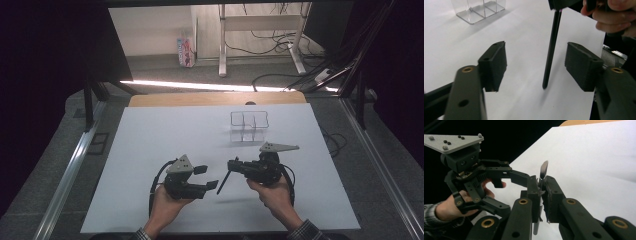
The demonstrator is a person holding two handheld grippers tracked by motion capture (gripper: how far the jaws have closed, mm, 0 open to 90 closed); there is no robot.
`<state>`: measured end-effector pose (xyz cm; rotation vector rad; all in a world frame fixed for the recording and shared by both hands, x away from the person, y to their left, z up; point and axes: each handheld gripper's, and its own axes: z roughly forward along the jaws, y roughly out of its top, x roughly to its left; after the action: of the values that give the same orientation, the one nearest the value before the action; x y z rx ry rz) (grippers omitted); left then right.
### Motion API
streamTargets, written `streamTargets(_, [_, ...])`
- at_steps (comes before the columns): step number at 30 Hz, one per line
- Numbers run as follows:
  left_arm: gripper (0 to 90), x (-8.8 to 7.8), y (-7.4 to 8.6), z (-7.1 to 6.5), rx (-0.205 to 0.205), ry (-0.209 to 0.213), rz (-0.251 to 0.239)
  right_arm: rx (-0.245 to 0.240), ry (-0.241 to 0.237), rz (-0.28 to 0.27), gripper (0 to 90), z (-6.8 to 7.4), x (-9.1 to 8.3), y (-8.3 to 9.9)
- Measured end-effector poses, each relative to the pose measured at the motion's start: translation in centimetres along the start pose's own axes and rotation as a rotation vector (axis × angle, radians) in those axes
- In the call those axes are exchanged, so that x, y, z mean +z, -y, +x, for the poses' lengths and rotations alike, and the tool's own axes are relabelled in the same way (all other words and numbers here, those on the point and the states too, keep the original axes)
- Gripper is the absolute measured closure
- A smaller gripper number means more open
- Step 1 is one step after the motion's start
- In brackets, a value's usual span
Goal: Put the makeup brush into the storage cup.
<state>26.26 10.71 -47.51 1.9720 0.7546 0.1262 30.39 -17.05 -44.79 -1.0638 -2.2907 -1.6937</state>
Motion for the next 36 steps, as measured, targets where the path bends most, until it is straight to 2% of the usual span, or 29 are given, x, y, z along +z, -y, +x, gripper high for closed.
streamTargets(5, [25.0, -0.1, 0.3, 0.3, 0.005, -0.011, 0.029, -0.016, 0.016, 0.002, 83.7, -0.1, -0.3, -0.1])
streamTargets(12, [17.3, -0.4, 0.5, 0.4, 0.02, -0.049, 0.052, -0.056, 0.037, 0.012, 83.7, 0.0, -0.5, 0.0])
streamTargets(19, [11.7, -1.0, 0.8, 0.9, 0.001, -0.068, 0.079, -0.112, 0.067, 0.021, 83.7, 0.3, -0.7, -0.1])
streamTargets(24, [8.4, -1.5, 1.0, 1.2, -0.01, -0.08, 0.098, -0.132, 0.085, 0.022, 83.7, 0.3, -1.1, -0.1])
streamTargets(29, [5.6, -2.3, 1.2, 1.5, -0.044, -0.089, 0.092, -0.152, 0.101, 0.021, 83.7, 0.3, -1.4, -0.1])
streamTargets(31, [5.3, -2.7, 1.3, 1.7, -0.069, -0.087, 0.091, -0.16, 0.105, 0.02, 83.7, 0.3, -1.4, -0.2])
streamTargets(36, [4.0, -3.3, 1.5, 2.0, -0.083, -0.107, 0.098, -0.176, 0.12, 0.02, 83.6, 0.5, -1.7, -0.3])
